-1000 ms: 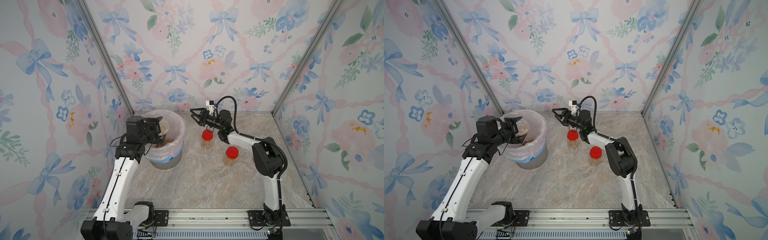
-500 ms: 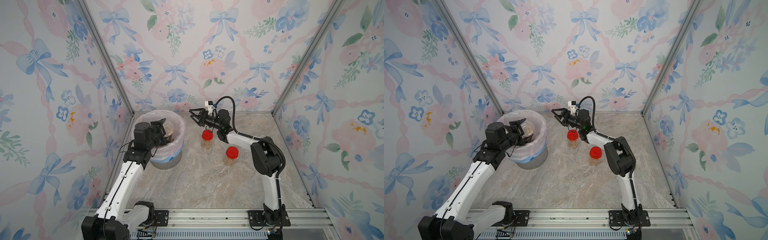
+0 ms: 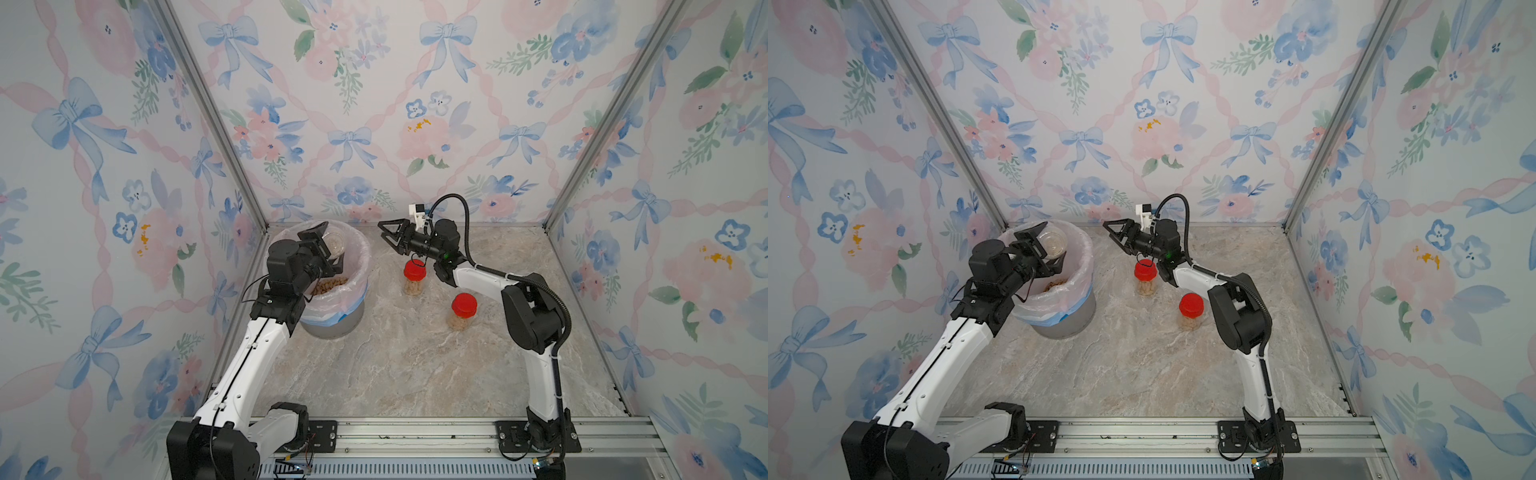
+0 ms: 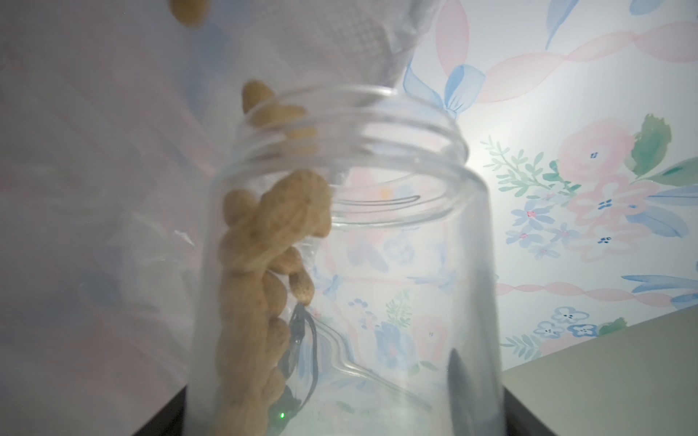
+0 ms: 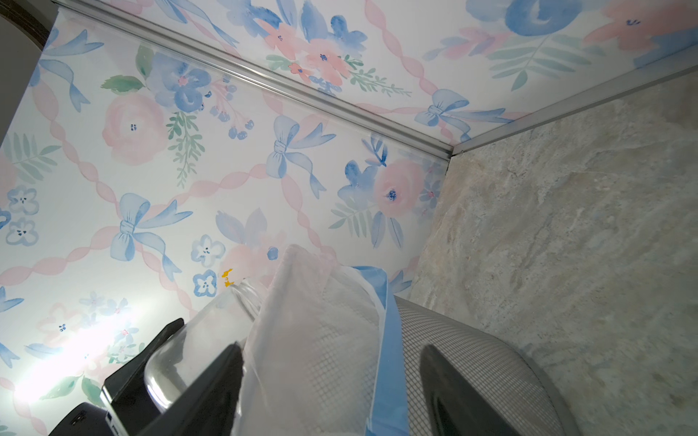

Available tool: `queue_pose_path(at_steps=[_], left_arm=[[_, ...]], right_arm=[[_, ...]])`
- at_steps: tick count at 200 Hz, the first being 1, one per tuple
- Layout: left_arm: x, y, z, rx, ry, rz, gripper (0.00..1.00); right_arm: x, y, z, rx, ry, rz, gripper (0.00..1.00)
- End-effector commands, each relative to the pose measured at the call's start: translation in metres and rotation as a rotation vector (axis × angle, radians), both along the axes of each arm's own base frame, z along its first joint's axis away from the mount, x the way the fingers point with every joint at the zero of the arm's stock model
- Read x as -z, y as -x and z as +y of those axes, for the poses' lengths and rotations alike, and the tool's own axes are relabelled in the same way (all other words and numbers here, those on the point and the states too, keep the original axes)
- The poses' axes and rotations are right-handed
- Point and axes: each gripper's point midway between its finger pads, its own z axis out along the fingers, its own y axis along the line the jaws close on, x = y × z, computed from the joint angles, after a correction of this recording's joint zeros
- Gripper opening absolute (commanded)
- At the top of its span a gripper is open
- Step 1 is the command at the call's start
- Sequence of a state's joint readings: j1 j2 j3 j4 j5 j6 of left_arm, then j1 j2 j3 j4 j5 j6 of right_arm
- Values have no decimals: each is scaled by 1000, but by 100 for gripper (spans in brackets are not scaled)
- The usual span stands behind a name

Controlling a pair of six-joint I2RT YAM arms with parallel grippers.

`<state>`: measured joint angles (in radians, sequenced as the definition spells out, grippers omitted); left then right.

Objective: Empty moldy peanuts from jars
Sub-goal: Pour the moldy peanuts from the jar into the trash bin.

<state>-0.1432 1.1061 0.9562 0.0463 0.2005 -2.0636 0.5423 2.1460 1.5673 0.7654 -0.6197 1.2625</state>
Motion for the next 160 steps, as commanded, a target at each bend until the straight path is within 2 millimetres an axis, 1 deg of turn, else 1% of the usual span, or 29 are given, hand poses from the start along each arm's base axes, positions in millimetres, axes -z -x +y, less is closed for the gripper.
queue_pose_path(at_steps=[1,11,17,22,29,37,45,48,52,61,67,71,78,82,88,97,103,107,111,114,120,123,130,136,140,144,149,154,160], left_arm=[[-31,5,12,-19,17,-110,0],[-47,10,3,-8,-38,-151,0],[-35,10,9,-28,-65,-102,0],[-24,12,11,-25,-24,-63,0],[-33,13,10,-26,0,-104,0],[-44,13,11,-36,-63,-126,0],[-28,10,20,-42,-72,-63,0],[-24,10,18,-22,-48,-51,0],[-29,11,11,-4,-31,-73,0],[-55,19,-12,23,-77,-147,0],[-62,22,-13,-5,-116,-164,0],[-56,21,-6,-16,-129,-146,0],[-32,14,22,-44,-86,-81,0],[-23,13,23,-23,-56,-65,0],[-33,15,16,-4,-51,-106,0],[-59,29,-13,5,-87,-171,0],[-69,31,-17,-28,-128,-201,0],[-65,26,-4,-56,-156,-183,0],[-47,19,17,-82,-157,-119,0],[-34,17,20,-43,-124,-82,0],[-23,14,19,-2,-89,-68,0],[-25,16,15,13,-88,-79,0],[-41,26,-3,15,-114,-126,0],[-51,33,-9,-41,-121,-151,0],[-53,31,-3,-76,-130,-158,0],[-52,25,11,-98,-135,-152,0],[-47,19,21,-60,-117,-132,0],[-45,16,17,-8,-106,-125,0],[-55,20,4,21,-123,-151,0]], right_arm=[[-33,14,-5,-1,-9,-79,76],[-33,14,-5,-10,-2,-83,76],[-31,12,-5,-5,-1,-77,76],[-32,12,-5,-3,-6,-74,76],[-35,11,-5,-7,-21,-80,76],[-39,11,-3,-17,-33,-81,76],[-40,11,-2,-18,-38,-80,76],[-41,11,-2,-20,-39,-83,76],[-42,12,-1,-22,-40,-88,76],[-42,13,0,-28,-34,-88,76],[-40,14,-2,-20,-26,-87,76],[-40,14,-3,-14,-23,-89,76],[-38,14,-5,-6,-16,-91,76],[-38,14,-5,-5,-15,-91,76],[-39,15,-4,-10,-17,-93,75],[-40,17,-4,-27,-17,-94,75],[-41,17,-6,-21,-16,-97,75],[-40,16,-8,-10,-13,-95,75],[-38,15,-9,1,-11,-94,75],[-38,15,-8,4,-13,-96,75],[-41,15,-7,-1,-21,-100,75],[-41,15,-6,-10,-24,-97,74],[-43,17,-5,-27,-32,-93,74],[-42,18,-6,-29,-37,-93,74],[-42,18,-7,-23,-38,-93,74],[-41,18,-8,-17,-35,-92,74],[-38,17,-9,-5,-26,-89,74],[-39,17,-8,-9,-24,-91,74],[-41,18,-7,-24,-25,-96,74]])
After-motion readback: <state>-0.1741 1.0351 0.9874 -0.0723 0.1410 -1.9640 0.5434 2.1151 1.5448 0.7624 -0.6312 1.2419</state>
